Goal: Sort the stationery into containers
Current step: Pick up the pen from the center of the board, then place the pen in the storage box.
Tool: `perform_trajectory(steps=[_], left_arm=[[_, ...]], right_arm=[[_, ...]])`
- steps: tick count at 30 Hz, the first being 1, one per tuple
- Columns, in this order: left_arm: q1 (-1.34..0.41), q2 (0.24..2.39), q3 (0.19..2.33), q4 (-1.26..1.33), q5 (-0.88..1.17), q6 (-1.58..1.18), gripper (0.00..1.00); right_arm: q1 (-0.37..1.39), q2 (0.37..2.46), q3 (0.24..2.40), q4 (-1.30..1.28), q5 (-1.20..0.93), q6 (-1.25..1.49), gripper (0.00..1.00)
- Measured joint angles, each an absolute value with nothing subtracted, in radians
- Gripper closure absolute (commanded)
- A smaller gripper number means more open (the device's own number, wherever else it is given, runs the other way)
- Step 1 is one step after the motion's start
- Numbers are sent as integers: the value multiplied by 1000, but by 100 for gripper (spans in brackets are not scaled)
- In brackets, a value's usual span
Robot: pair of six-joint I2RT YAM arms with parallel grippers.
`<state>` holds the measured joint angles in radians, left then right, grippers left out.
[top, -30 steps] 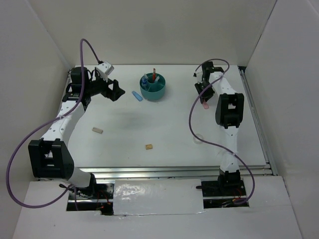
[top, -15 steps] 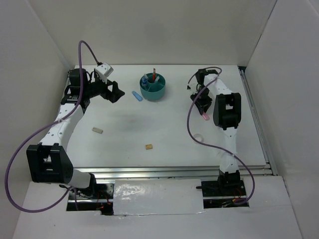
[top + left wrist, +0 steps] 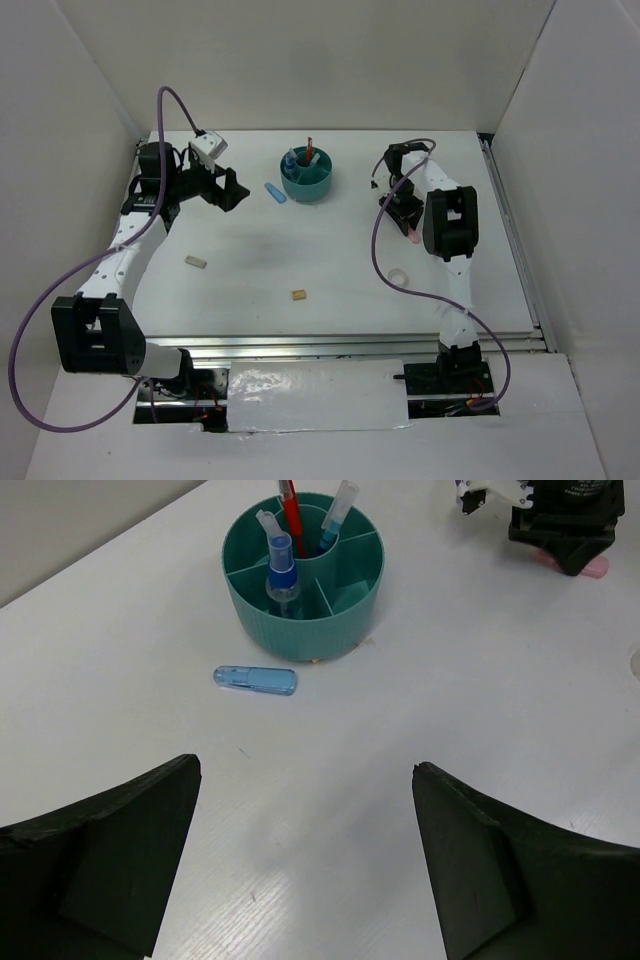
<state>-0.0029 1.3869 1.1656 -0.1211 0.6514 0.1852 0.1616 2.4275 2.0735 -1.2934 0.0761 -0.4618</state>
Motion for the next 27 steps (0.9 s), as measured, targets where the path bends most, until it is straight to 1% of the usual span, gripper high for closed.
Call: perform_trajectory(steps=[2,3,8,11,13,17,20,24,27], left_arm=[[-3,1386,1160,-122,651,185,1],[-3,1386,1158,-122,651,185,1],[-3,1381,1156,-123,649,184,1],[-3,1368,1145,-118,649,182,1],[-2,1355,1131,-110,649,176,1],[30,1325,1086,-83,661,126,1],[61,1312,1051,-62,678,70,1],[86,1311,1028,-37,690,-7,1],[89,1311,1028,-35,688,-38,1]], right_arm=[[164,2428,2074,-1293,85,-464,87],[165,2428,2074,-1293,91,-460,100],[171,2429,2109,-1290,61,-463,100],[176,2398,2122,-1240,-28,-460,100],[179,2327,2085,-1148,-109,-426,100],[179,2079,1919,-850,-262,-292,100],[185,1924,1865,-597,-351,-160,100],[220,1866,1851,-269,-411,12,100],[275,1885,1829,-123,-398,92,100]])
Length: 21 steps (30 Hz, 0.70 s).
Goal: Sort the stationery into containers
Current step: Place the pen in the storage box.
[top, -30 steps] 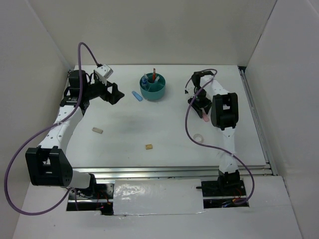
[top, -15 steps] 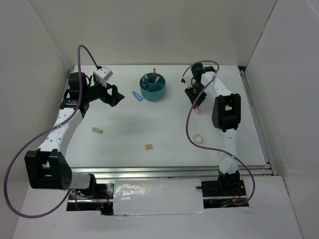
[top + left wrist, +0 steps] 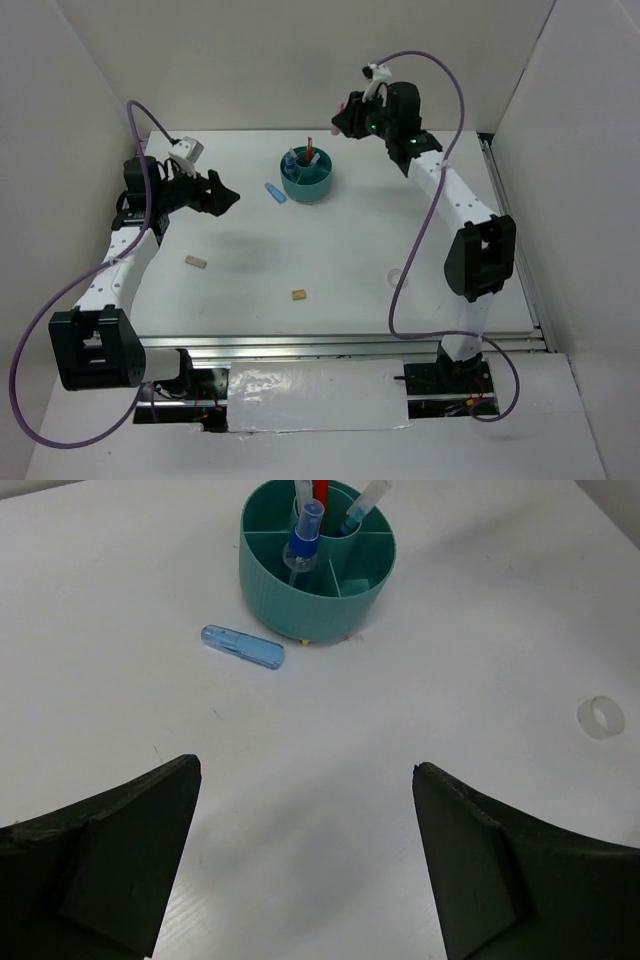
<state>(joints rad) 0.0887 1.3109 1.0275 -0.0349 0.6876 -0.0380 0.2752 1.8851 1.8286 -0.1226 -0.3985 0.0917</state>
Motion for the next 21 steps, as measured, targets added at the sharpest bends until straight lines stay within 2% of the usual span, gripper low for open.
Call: perform_trajectory(steps=[9,21], left_arm=[[91,1266,994,12,570,-105,1],[91,1275,979,53,540,-103,3]], right_arm=[[474,1934,1617,120,-168,165,100],[513,1936,1497,264,1,163,100]])
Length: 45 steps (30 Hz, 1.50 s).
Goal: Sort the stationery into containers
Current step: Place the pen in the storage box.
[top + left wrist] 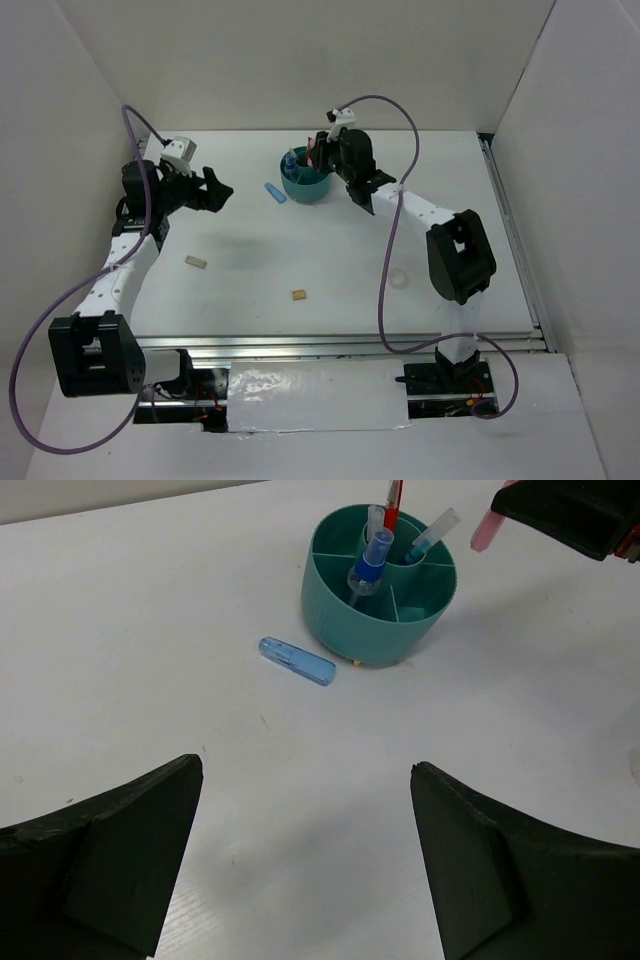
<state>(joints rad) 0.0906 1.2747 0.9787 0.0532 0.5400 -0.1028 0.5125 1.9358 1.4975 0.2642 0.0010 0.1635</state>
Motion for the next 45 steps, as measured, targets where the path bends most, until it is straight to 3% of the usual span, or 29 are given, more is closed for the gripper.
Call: perform_trajectory(steps=[11,19,26,30,31,34,45], left_arm=[[91,1332,976,91,523,-57,1],[85,1446,1031,78,504,-30,1],[71,1497,1061,81,470,-33,1],[56,1534,1096,83,456,-54,1],[51,1547,1107,83,450,-60,2],[30,1594,1144,80,429,-81,7],[-47,1921,1449,52,356,-188,28]], right_arm=[[527,2007,1497,348,36,154,100],[539,2017,1468,360,39,133,77],[540,2032,1458,374,50,105,70],[540,2046,1458,386,57,94,48],[540,2050,1458,389,58,92,40],[540,2056,1458,389,58,85,36],[538,1998,1435,326,35,99,38]])
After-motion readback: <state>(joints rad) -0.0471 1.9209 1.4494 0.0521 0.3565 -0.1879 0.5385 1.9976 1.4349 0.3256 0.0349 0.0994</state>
